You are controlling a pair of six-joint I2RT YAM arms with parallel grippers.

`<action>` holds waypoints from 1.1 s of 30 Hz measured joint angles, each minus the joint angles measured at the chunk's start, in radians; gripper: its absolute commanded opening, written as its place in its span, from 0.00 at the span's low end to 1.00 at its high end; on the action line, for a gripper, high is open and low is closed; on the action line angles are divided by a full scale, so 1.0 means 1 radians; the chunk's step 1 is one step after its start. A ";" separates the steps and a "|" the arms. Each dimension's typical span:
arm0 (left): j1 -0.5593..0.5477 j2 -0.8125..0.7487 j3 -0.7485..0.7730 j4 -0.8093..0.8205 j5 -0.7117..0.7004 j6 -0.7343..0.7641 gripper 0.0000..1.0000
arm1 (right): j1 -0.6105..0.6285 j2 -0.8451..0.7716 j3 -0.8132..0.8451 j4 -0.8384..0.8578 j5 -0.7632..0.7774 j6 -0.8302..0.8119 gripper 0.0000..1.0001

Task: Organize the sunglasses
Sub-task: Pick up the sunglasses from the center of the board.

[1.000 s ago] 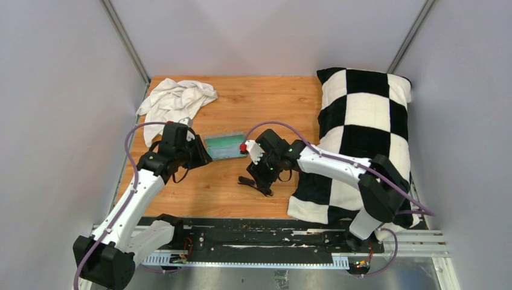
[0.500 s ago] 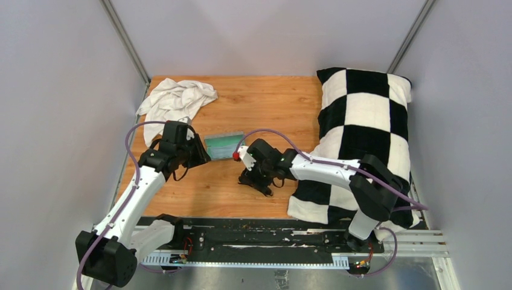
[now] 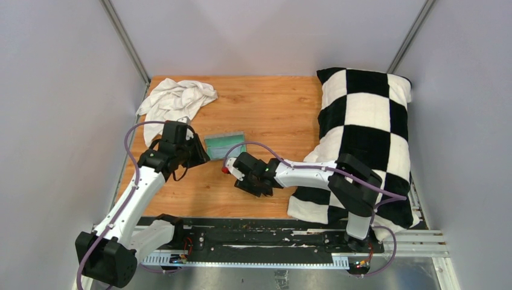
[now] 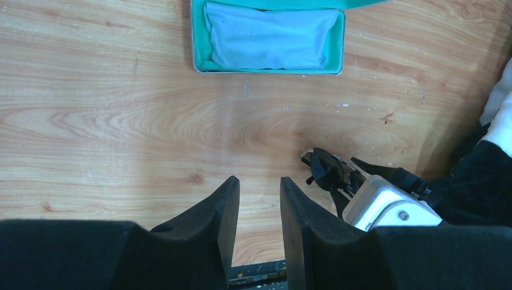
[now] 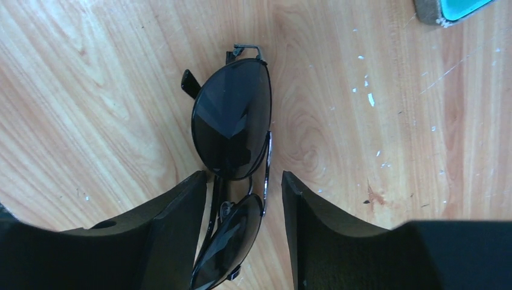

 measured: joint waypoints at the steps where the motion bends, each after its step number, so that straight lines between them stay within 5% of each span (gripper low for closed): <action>1: 0.001 0.000 0.000 0.000 -0.001 0.000 0.36 | 0.000 0.001 0.000 0.004 0.007 -0.005 0.49; 16: 0.037 0.000 -0.008 -0.004 -0.011 0.018 0.37 | 0.015 0.001 -0.010 0.024 0.053 -0.066 0.24; 33: 0.235 0.040 -0.008 -0.006 0.122 0.046 0.37 | 0.059 -0.057 0.003 0.047 0.137 -0.176 0.23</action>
